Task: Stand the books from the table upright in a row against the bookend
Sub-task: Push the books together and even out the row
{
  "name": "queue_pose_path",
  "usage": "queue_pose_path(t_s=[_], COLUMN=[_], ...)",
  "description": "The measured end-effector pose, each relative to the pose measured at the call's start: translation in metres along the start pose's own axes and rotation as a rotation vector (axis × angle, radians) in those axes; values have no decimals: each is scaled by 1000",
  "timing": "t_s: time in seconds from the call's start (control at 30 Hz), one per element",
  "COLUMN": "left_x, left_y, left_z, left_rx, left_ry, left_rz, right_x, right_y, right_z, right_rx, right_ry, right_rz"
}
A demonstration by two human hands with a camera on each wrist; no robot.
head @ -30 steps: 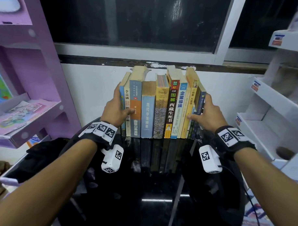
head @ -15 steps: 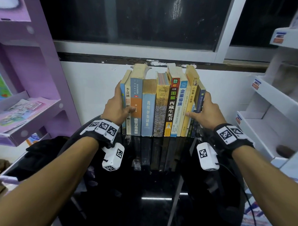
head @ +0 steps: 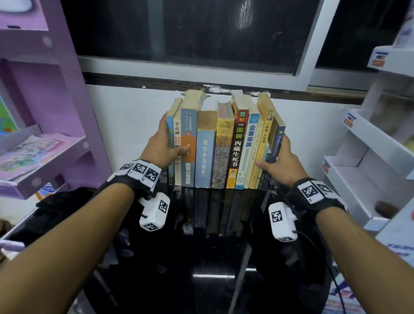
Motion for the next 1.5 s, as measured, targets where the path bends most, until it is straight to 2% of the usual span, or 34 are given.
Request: queue_pose_path(t_s=[0.47, 0.63, 0.73, 0.8, 0.97, 1.13, 1.3, 1.5], left_x=[-11, -13, -13, -11, -1, 15, 33, 52], left_y=[4, 5, 12, 19, 33, 44, 37, 14], left_z=[-29, -45, -55, -61, -69, -70, -59, -43], left_rx=[131, 231, 275, 294, 352, 378, 381, 358], left_ry=[-103, -72, -49, -44, -68, -84, -147, -174], left_rz=[88, 100, 148, 180, 289, 385, 420, 439], right_x=[-21, -36, -47, -52, -66, -81, -82, -67], right_y=[1, -24, -55, -72, -108, -120, -122, -114], right_z=[-14, -27, -31, -23, 34, 102, 149, 183], right_rx=[-108, -146, -171, -224, -589, -886, -961, -992], right_ry=[10, 161, 313, 339, 151, -46, -140, -203], right_rz=[-3, -88, -286, -441, -801, -1172, -1376, -1471])
Point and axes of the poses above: each hand's wrist, its own x-axis towards the middle knuckle, its own z-axis out of the palm, y = z × x, the point moved 7 cm from there along x, towards the middle knuckle, and after that the axes turned 8 degrees about y, right-handed, at the moved point
